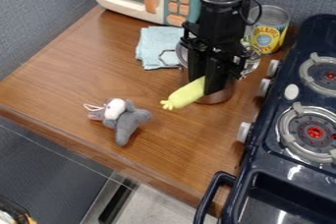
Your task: Move a yellow object to the bottom right of the table
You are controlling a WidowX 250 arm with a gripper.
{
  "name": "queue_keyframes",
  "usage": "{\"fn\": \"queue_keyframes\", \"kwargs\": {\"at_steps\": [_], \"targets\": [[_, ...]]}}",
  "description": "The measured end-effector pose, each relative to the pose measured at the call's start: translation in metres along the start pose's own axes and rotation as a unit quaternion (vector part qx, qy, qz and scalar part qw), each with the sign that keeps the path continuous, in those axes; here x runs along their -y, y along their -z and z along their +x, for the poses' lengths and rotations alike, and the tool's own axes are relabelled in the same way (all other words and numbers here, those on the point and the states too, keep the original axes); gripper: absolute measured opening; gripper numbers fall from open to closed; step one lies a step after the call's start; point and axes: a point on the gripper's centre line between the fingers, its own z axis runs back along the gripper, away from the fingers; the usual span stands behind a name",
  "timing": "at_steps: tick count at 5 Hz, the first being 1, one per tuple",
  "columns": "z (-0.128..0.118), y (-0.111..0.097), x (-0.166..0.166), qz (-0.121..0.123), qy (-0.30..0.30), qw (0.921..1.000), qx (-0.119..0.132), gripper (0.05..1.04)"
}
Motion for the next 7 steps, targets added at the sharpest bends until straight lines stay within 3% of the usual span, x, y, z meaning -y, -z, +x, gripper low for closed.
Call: {"fn": "queue_keyframes", "kwargs": {"at_steps": [2,4,5,7], "targets": [[0.0,0.001,0.001,-0.003,0.01,0.9999,0.002,0.354],[0.007,0.01,0.018,0.004,0.109,0.9939,0.014,0.354],[0.008,0.02,0.016,-0.004,0.109,0.994,-0.011,0.354],[0.0,0.038,-0.021,-0.023,0.023,0.9984,-0.046,0.354]]}}
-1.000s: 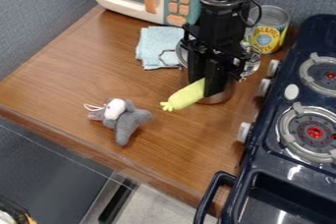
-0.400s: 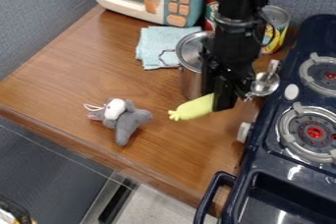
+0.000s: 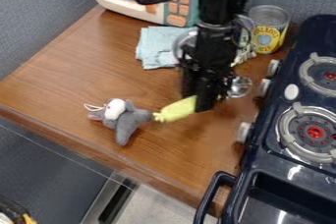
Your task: Move a yellow object to the bottom right of the table
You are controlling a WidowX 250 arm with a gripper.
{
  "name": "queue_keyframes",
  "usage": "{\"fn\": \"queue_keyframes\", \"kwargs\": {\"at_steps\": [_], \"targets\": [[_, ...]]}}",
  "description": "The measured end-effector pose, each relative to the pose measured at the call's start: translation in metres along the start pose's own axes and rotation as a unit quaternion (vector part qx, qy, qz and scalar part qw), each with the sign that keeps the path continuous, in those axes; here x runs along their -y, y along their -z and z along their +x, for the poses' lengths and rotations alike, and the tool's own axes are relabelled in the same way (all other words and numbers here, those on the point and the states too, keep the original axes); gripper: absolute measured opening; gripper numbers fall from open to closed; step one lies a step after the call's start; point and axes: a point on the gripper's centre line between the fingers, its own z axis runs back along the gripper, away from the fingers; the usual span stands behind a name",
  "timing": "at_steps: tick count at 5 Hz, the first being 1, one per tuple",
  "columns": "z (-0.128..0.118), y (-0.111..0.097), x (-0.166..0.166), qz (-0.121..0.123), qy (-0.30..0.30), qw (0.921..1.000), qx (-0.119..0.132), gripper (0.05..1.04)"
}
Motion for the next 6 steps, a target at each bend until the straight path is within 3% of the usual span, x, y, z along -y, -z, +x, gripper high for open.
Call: {"fn": "queue_keyframes", "kwargs": {"at_steps": [1,4,6], "targets": [[-0.006,0.001,-0.011,-0.007,-0.035,0.9993,-0.007,0.354],[-0.015,0.008,-0.008,-0.012,-0.059,0.9979,-0.024,0.354],[-0.019,0.006,-0.007,-0.014,-0.075,0.997,-0.013,0.354]]}}
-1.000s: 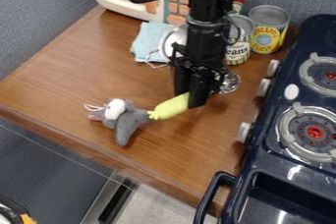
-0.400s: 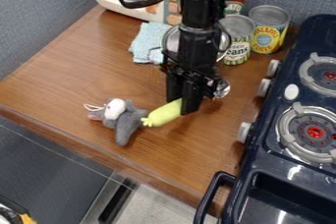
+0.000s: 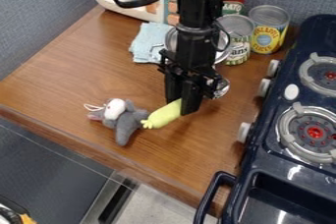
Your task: Move a yellow object to the bottom right of the table
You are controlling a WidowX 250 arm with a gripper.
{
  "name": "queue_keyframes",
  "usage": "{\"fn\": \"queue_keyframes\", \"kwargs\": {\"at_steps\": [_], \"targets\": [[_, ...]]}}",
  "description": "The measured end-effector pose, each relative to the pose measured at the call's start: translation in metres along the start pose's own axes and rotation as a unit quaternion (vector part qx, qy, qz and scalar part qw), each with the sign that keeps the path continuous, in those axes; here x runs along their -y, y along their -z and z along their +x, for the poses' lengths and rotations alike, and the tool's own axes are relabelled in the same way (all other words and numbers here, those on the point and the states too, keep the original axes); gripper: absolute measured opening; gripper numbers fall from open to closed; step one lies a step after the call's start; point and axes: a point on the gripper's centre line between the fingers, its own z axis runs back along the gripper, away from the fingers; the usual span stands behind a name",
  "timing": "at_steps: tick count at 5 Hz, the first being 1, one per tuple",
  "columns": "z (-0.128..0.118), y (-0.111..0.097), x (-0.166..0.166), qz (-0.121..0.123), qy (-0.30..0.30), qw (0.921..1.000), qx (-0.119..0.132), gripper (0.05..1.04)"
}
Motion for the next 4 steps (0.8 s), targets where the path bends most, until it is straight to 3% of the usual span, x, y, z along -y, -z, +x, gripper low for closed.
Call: {"fn": "queue_keyframes", "kwargs": {"at_steps": [2,3,4], "targets": [[0.0,0.001,-0.004,-0.016,-0.016,0.9997,0.011,0.354],[-0.004,-0.006,-0.008,-0.014,-0.036,0.9985,0.039,0.354],[-0.017,-0.016,-0.018,-0.017,-0.12,0.9882,0.093,0.354]]}}
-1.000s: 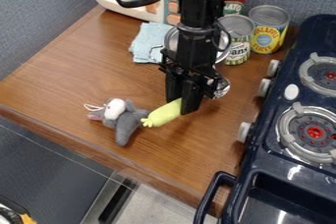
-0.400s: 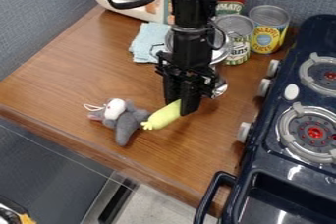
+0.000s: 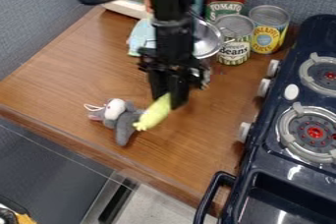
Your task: Move a yellow object to the bottom right of the table
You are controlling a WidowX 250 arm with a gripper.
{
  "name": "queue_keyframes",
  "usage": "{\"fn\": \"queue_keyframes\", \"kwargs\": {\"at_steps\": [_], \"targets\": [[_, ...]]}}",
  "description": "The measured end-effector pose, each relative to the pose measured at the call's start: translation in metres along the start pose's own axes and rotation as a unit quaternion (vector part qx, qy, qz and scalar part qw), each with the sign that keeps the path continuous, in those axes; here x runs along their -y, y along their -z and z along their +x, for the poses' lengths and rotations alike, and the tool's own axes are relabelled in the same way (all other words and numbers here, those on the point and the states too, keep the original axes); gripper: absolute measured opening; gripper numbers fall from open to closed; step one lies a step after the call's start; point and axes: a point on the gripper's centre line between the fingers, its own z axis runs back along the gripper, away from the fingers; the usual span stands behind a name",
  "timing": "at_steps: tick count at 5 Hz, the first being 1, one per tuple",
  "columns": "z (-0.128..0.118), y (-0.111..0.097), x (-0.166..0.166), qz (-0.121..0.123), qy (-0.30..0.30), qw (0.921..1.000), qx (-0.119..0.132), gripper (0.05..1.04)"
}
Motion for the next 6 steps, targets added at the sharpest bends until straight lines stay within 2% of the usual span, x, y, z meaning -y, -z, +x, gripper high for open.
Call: {"fn": "queue_keyframes", "kwargs": {"at_steps": [1,4,5,6], "targets": [[-0.0032,-0.0045,-0.0114,-0.001,-0.073,0.9964,0.042,0.354],[-0.0038,-0.0057,-0.0098,-0.01,-0.069,0.9968,0.039,0.354],[-0.0032,-0.0069,-0.0124,-0.008,-0.078,0.9961,0.04,0.354],[-0.0037,-0.0066,-0.0186,0.007,-0.095,0.9946,0.041,0.354]]}}
